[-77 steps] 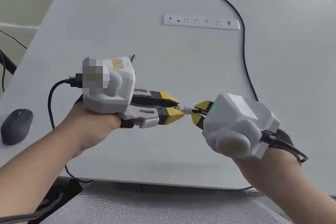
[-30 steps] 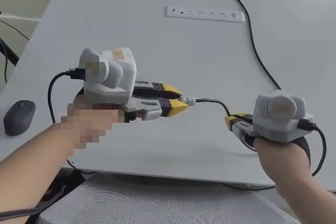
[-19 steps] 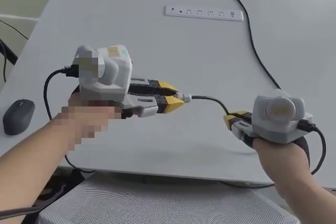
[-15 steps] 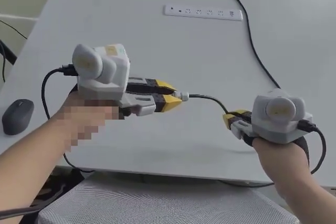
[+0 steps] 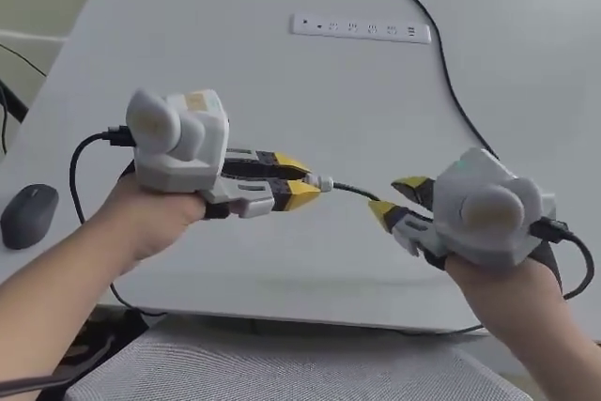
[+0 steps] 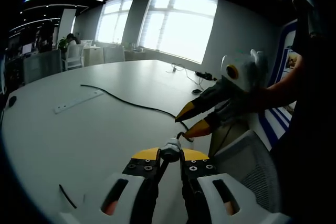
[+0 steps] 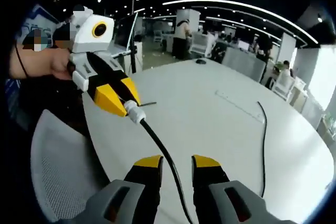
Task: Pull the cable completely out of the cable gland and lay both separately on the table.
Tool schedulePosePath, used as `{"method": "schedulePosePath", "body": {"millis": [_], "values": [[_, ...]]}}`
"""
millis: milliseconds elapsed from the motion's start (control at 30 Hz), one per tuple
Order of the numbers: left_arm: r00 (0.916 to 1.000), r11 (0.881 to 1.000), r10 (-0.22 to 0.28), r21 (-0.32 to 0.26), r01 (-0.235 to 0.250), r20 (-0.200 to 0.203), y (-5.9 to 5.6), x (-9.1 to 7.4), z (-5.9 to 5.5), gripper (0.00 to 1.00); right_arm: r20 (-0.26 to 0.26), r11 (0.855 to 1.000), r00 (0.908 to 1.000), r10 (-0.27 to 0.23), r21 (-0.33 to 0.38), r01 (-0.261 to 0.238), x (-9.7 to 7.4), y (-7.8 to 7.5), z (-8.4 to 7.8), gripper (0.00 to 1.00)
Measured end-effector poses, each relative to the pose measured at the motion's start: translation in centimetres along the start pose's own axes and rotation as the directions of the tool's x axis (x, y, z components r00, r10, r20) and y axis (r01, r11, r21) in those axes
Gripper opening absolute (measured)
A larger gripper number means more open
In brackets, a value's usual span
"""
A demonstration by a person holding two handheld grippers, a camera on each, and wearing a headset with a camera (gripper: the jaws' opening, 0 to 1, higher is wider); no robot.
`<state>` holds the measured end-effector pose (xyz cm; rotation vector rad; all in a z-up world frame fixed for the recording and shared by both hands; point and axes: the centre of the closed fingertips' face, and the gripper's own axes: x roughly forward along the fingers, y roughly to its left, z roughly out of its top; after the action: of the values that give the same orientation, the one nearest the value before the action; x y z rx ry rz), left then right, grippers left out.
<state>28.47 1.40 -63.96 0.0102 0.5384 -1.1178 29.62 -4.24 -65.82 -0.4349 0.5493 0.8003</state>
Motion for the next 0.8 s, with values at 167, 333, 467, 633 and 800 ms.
{"method": "schedulePosePath", "body": {"millis": [167,333,467,633,800], "values": [[1.0,1.0,-0.002,0.001,0.002,-0.005,-0.1,0.0,-0.1,0.15,-0.006,0.985,0.9991,0.042,-0.166,-0.042,0.8,2.3,2.3,0.17],[1.0,1.0,-0.004,0.003,0.004,-0.006,-0.2,0.0,-0.1,0.15,-0.038,0.965,0.9984,0.041,-0.257,-0.049,1.7,3.2,2.6,0.12],[1.0,1.0,0.0,0.002,0.0,-0.005,-0.1,0.0,-0.1,0.15,-0.043,0.958,0.9983,0.039,-0.282,-0.05,1.8,3.3,2.6,0.06],[1.0,1.0,-0.001,0.007,0.001,-0.005,-0.1,0.1,0.1,0.15,-0.042,0.952,0.9984,0.037,-0.302,-0.048,1.8,3.4,2.5,0.02],[1.0,1.0,-0.003,0.006,0.003,-0.007,-0.1,0.2,0.0,0.15,-0.047,0.956,0.9981,0.039,-0.289,-0.051,1.9,3.2,2.2,0.01]]}}
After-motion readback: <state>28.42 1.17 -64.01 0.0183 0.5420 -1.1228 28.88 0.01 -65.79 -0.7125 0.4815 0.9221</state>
